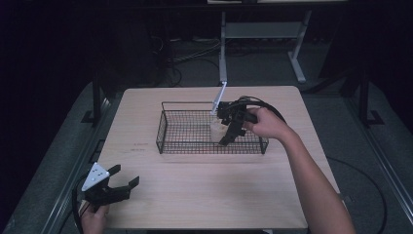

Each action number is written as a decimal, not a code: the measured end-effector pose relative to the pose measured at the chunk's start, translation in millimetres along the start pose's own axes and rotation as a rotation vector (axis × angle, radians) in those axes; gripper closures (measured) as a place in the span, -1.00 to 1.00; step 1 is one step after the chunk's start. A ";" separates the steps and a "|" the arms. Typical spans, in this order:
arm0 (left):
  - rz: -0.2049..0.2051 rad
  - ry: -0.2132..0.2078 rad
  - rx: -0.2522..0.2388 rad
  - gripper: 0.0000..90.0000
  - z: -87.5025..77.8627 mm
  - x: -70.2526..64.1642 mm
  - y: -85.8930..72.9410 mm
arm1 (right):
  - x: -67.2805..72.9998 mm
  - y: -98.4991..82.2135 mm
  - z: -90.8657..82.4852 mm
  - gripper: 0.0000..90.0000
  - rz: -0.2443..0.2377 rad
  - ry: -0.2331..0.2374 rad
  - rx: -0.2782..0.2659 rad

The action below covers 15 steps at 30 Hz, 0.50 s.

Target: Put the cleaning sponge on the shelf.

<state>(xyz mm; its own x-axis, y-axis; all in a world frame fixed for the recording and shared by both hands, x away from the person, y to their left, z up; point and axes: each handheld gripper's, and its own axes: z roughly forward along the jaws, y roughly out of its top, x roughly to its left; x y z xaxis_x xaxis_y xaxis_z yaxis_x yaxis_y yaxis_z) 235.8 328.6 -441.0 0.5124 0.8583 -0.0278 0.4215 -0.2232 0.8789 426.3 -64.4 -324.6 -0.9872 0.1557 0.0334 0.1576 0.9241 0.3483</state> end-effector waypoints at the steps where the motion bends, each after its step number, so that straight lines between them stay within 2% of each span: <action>1: -0.001 0.001 -0.001 -0.69 0.1 0.0 0.0 | 1.1 -0.7 1.0 -0.67 -0.002 -0.002 0.002; 6: 0.000 -0.001 -0.001 -0.69 0.0 -0.6 0.2 | 5.8 -2.3 2.8 -0.67 -0.013 -0.008 0.014; 15: 0.001 0.000 -0.001 -0.69 0.0 -0.6 0.1 | 13.4 -9.9 2.6 -0.68 -0.011 -0.007 -0.002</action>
<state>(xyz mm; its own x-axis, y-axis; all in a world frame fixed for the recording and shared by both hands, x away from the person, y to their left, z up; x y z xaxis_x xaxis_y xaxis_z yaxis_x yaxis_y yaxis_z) 235.6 328.1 -440.9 0.5130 0.8580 -0.0271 0.4207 -0.2237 0.8792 411.6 -70.5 -330.0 -0.9887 0.1482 0.0229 0.1468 0.9249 0.3508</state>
